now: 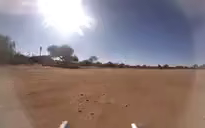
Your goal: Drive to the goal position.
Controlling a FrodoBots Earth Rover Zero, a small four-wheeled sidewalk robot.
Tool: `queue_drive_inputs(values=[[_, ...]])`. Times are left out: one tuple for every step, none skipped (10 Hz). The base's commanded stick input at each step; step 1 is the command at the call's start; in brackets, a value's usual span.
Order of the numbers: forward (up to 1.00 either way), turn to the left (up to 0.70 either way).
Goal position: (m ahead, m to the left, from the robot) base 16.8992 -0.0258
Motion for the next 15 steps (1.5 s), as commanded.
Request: queue_drive_inputs(values=[[0.5,0.0],[0.5,0.0],[0.5,0.0],[0.5,0.0],[0.5,0.0],[0.5,0.0],[0.5,0.0],[0.5,0.0],[0.5,0.0],[0.5,0.0],[0.5,0.0],[0.5,0.0],[0.5,0.0],[0.5,0.0],[0.5,0.0]])
